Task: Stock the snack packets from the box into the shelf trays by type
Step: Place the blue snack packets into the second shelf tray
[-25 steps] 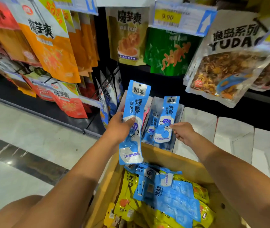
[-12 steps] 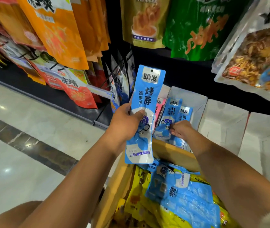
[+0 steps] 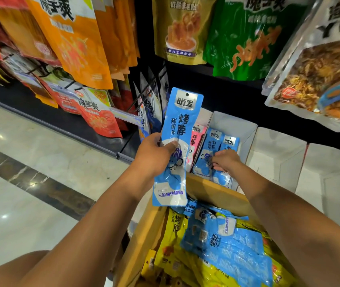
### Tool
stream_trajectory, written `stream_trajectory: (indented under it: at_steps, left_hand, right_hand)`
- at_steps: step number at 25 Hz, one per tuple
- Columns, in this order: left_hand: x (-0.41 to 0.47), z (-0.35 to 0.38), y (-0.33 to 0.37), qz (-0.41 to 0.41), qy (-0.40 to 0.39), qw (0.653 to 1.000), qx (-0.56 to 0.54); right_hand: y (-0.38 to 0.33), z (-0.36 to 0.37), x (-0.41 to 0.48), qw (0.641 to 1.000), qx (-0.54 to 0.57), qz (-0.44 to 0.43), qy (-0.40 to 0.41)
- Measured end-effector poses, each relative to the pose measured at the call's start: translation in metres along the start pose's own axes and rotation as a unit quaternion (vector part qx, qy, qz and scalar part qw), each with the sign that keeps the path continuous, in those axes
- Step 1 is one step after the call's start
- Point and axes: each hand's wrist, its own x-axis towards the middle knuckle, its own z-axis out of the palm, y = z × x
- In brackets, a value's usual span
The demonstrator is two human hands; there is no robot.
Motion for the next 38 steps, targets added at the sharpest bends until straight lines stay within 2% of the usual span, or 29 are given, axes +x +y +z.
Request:
stream_trajectory:
  at_steps: [5, 10, 13, 17, 25, 28, 30, 31, 33, 36, 38]
  left_hand:
    - [-0.003, 0.001, 0.004, -0.001, -0.003, 1.000, -0.003]
    - [-0.008, 0.008, 0.006, -0.005, -0.016, 1.000, -0.009]
    - [-0.008, 0.017, 0.004, 0.003, -0.018, 1.000, 0.009]
    - [-0.012, 0.036, 0.001, 0.024, -0.031, 0.999, 0.016]
    - [-0.008, 0.059, -0.011, 0.062, -0.064, 0.996, 0.004]
    - [-0.008, 0.058, -0.013, 0.080, -0.081, 0.990, 0.086]
    - [-0.008, 0.051, -0.026, 0.116, -0.071, 0.957, 0.256]
    - [-0.008, 0.045, -0.035, 0.126, -0.072, 0.925, 0.351]
    - [-0.007, 0.035, -0.053, 0.113, -0.103, 0.873, 0.462]
    - [-0.003, 0.022, -0.082, 0.048, -0.169, 0.831, 0.528]
    - [-0.002, 0.019, -0.097, 0.027, -0.194, 0.824, 0.532]
  right_hand:
    - [-0.027, -0.017, -0.050, 0.994, 0.045, -0.092, -0.037]
    - [-0.065, -0.036, -0.140, 0.973, 0.078, -0.191, -0.101]
    - [-0.064, -0.039, -0.181, 0.971, 0.049, -0.184, -0.148]
    - [-0.046, -0.038, -0.194, 0.979, 0.007, -0.169, -0.117]
    - [-0.030, -0.041, -0.177, 0.982, 0.066, -0.148, -0.095]
    - [-0.028, -0.047, -0.155, 0.985, 0.087, -0.127, -0.082]
    - [-0.026, -0.056, -0.131, 0.988, 0.105, -0.101, -0.058]
    - [-0.026, -0.062, -0.118, 0.988, 0.117, -0.086, -0.044]
    - [-0.025, -0.073, -0.093, 0.990, 0.130, -0.049, -0.013]
    - [-0.021, -0.079, -0.064, 0.992, 0.129, 0.006, -0.009]
    - [-0.015, -0.073, -0.044, 0.994, 0.107, 0.029, -0.019]
